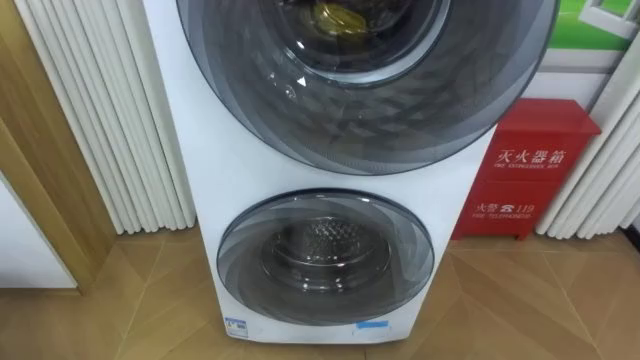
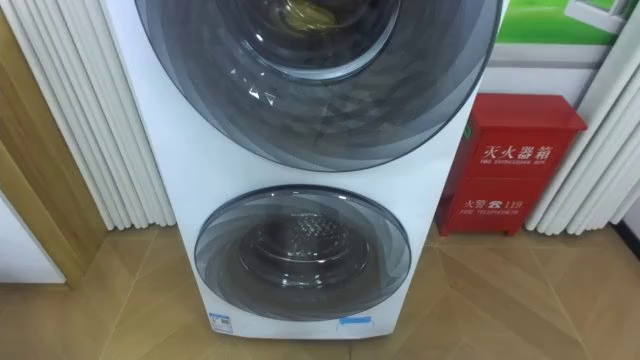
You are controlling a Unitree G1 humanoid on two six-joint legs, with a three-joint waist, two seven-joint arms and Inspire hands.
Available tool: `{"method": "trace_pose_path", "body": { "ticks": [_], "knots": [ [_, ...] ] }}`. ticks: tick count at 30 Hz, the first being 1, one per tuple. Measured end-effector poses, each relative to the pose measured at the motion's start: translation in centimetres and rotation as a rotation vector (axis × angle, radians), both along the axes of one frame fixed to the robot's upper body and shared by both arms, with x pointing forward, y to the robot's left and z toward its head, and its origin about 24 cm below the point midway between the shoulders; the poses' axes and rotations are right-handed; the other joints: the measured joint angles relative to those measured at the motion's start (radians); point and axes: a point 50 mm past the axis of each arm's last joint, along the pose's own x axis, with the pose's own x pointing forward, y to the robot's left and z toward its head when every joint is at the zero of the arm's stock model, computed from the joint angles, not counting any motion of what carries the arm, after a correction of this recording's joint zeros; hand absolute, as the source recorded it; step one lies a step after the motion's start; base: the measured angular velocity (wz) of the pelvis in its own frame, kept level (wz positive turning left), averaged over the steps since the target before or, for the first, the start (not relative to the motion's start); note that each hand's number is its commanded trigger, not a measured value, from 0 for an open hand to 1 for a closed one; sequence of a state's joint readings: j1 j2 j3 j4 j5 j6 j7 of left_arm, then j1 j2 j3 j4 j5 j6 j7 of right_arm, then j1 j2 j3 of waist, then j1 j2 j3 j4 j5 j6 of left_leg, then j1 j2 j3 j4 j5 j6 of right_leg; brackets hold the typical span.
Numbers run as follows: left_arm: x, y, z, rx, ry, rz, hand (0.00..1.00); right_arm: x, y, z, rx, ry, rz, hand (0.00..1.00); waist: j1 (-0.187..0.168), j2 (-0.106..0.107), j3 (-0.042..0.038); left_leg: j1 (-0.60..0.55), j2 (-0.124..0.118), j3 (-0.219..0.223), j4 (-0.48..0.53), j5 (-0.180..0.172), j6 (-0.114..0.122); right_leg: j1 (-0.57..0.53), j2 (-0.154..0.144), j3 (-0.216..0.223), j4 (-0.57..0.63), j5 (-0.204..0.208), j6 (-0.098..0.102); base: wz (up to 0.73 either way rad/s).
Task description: Pick clothes from washing machine
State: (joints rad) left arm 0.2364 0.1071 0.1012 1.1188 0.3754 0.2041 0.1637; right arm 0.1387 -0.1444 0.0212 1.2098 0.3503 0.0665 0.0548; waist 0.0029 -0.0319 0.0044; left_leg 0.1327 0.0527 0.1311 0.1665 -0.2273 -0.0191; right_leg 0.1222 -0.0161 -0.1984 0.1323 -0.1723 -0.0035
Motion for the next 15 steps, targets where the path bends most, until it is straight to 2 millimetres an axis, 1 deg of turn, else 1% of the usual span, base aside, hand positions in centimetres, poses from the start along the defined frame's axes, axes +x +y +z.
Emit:
{"method": "trace_pose_path", "body": {
  "ticks": [2, 5, 7, 10, 15],
  "knots": [
    [0.53, 0.06, 0.02, 0.009, -0.01, -0.019, 0.0, 0.04, 0.17, -0.03, 0.008, -0.001, -0.001, 0.0, -0.001, -0.007, 0.0012, 0.0, 0.0, 0.0, 0.0, 0.0, 0.0, 0.001, 0.0, -0.002, 0.0, 0.0, 0.0, 0.0],
    [0.71, 0.17, 0.07, 0.036, -0.019, -0.022, 0.0, 0.05, 0.43, -0.09, 0.019, 0.003, -0.007, 0.0, -0.001, -0.016, -0.0001, 0.0, 0.0, 0.0, 0.0, 0.0, 0.0, 0.001, 0.0, -0.002, 0.0, 0.0, 0.0, 0.0],
    [0.78, 0.19, 0.1, 0.049, -0.024, -0.023, 0.0, 0.01, 0.55, -0.12, 0.03, 0.011, -0.025, 0.0, -0.001, -0.019, 0.0004, 0.001, -0.001, 0.0, 0.0, 0.0, 0.0, 0.003, 0.0, -0.001, 0.0, 0.0, 0.0, 0.0],
    [1.23, 0.25, 0.13, 0.063, -0.031, -0.022, 0.0, -0.15, 0.63, -0.15, 0.037, 0.014, -0.043, 0.0, -0.001, -0.019, 0.0006, -0.002, -0.001, -0.001, 0.0, 0.0, 0.0, -0.001, -0.001, -0.001, 0.0, -0.001, 0.001, 0.0],
    [1.04, 0.19, 0.1, 0.054, -0.043, 0.048, 0.0, -0.19, 0.5, -0.13, 0.039, 0.023, -0.056, 0.0, 0.001, -0.017, -0.0003, 0.001, -0.002, -0.002, 0.0, 0.0, 0.0, -0.001, -0.002, 0.001, -0.001, -0.002, 0.001, 0.0]
  ]
}}
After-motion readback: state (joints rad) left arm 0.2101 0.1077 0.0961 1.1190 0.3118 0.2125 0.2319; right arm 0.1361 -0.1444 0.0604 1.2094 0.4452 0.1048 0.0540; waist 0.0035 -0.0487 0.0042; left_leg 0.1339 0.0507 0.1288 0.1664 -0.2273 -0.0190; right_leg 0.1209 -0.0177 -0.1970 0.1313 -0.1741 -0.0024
